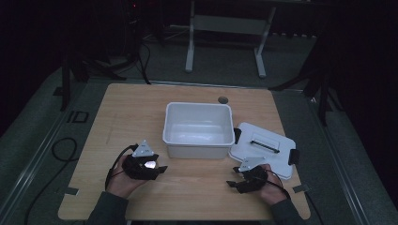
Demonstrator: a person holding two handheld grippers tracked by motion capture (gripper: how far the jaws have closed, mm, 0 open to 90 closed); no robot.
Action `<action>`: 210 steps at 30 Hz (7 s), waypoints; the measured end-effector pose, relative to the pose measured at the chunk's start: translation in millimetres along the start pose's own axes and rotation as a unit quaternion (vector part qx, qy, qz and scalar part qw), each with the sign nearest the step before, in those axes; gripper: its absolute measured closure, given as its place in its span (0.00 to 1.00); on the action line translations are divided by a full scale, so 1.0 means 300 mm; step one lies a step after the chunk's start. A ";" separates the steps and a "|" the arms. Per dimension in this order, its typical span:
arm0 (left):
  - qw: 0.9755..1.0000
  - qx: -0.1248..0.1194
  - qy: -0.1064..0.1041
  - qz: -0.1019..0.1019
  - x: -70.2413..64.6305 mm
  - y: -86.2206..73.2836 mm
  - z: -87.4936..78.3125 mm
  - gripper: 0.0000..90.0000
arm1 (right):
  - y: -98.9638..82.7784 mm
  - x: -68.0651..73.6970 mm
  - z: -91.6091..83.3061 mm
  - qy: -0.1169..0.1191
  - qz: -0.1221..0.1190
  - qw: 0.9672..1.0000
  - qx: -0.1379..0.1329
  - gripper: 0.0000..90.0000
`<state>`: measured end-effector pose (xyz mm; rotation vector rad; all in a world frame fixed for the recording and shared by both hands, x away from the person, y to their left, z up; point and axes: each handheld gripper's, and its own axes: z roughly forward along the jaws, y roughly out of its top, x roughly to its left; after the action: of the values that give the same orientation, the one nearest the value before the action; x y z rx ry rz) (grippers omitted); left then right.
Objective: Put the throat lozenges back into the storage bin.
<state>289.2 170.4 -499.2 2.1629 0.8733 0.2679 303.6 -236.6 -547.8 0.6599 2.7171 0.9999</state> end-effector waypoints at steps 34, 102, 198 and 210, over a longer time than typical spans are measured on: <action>0.997 0.034 0.028 0.058 0.108 0.065 -0.086 0.32 | -0.054 0.016 0.003 -0.013 0.014 0.998 -0.061 0.37; 0.953 0.258 -0.002 0.158 0.120 0.039 0.112 0.18 | -0.054 0.017 0.003 -0.013 0.015 0.998 -0.060 0.37; 0.948 0.265 0.004 0.176 0.124 0.201 -0.058 0.23 | -0.054 0.016 0.003 -0.013 0.014 0.998 -0.061 0.37; 0.952 0.253 0.002 0.171 0.132 0.253 -0.099 0.23 | -0.054 0.016 0.003 -0.013 0.015 0.998 -0.061 0.37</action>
<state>343.5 178.7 -427.1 2.7980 0.6054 0.2353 293.9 -244.8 -559.1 0.6874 2.6079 1.1446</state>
